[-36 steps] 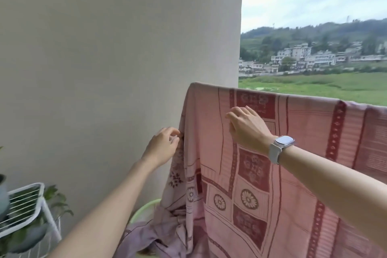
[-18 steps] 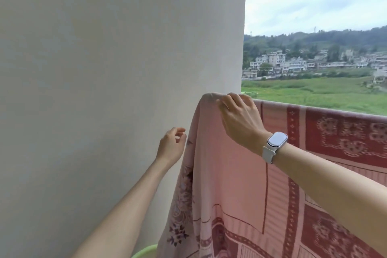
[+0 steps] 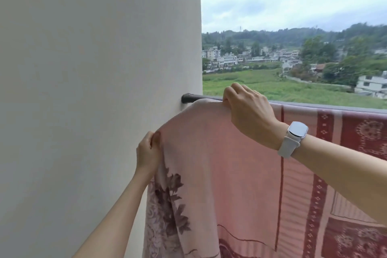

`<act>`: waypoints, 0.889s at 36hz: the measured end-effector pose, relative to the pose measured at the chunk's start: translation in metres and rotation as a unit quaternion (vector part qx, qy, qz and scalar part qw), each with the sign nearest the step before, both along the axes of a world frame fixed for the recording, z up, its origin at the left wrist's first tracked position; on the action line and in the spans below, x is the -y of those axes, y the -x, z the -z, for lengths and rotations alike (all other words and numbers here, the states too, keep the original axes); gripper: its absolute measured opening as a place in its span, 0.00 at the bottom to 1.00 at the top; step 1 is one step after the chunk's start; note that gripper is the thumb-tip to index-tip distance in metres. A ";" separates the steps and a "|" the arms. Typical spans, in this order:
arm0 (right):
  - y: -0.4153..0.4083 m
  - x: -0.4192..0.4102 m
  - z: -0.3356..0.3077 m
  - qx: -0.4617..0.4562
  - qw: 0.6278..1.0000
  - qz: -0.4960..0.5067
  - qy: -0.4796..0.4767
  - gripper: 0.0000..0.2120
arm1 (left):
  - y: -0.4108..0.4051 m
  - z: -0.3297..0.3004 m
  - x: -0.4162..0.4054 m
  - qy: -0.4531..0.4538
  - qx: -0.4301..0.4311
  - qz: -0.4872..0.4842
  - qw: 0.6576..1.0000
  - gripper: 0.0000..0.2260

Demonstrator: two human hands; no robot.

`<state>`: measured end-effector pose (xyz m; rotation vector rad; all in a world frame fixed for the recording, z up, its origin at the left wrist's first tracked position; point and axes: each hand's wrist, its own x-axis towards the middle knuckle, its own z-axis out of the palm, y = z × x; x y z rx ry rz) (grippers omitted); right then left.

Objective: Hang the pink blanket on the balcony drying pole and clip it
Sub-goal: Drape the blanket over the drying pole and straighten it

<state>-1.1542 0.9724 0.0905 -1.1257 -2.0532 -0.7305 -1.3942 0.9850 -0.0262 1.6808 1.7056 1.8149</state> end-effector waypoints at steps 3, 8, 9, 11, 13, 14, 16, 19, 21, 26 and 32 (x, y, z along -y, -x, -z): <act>-0.002 -0.002 -0.012 -0.025 0.999 0.013 0.024 0.04 | 0.011 -0.031 -0.004 -0.040 -0.016 0.017 0.999 0.15; -0.029 -0.002 -0.040 -0.137 0.989 0.035 0.039 0.05 | -0.005 -0.101 -0.012 -0.106 -0.046 0.048 0.992 0.15; -0.039 0.000 -0.048 -0.146 0.988 0.039 0.023 0.04 | -0.014 -0.114 -0.013 -0.116 -0.054 0.057 0.990 0.15; -0.062 0.004 -0.062 -0.148 0.987 0.059 -0.015 0.04 | -0.036 -0.138 -0.014 -0.134 -0.072 0.072 0.986 0.14; -0.092 0.010 -0.075 -0.144 0.985 0.080 -0.049 0.05 | -0.063 -0.159 -0.012 -0.158 -0.088 0.076 0.981 0.12; -0.108 0.015 -0.080 -0.138 0.984 0.091 -0.065 0.07 | -0.078 -0.169 -0.011 -0.171 -0.095 0.078 0.978 0.11; -0.138 0.026 -0.087 -0.118 0.982 0.114 -0.093 0.08 | -0.109 -0.188 -0.006 -0.188 -0.110 0.087 0.972 0.10; -0.179 0.046 -0.093 -0.092 0.979 0.142 -0.111 0.08 | -0.154 -0.211 -0.001 -0.203 -0.123 0.101 0.966 0.11; -0.203 0.059 -0.097 -0.086 0.977 0.151 -0.121 0.08 | -0.184 -0.220 0.002 -0.205 -0.126 0.106 0.965 0.13; -0.273 0.083 -0.111 -0.085 0.972 0.177 -0.132 0.08 | -0.254 -0.235 0.023 -0.231 -0.127 0.096 0.960 0.14; -0.357 0.115 -0.128 -0.101 0.963 0.185 -0.167 0.08 | -0.335 -0.254 0.063 -0.287 -0.136 0.093 0.944 0.13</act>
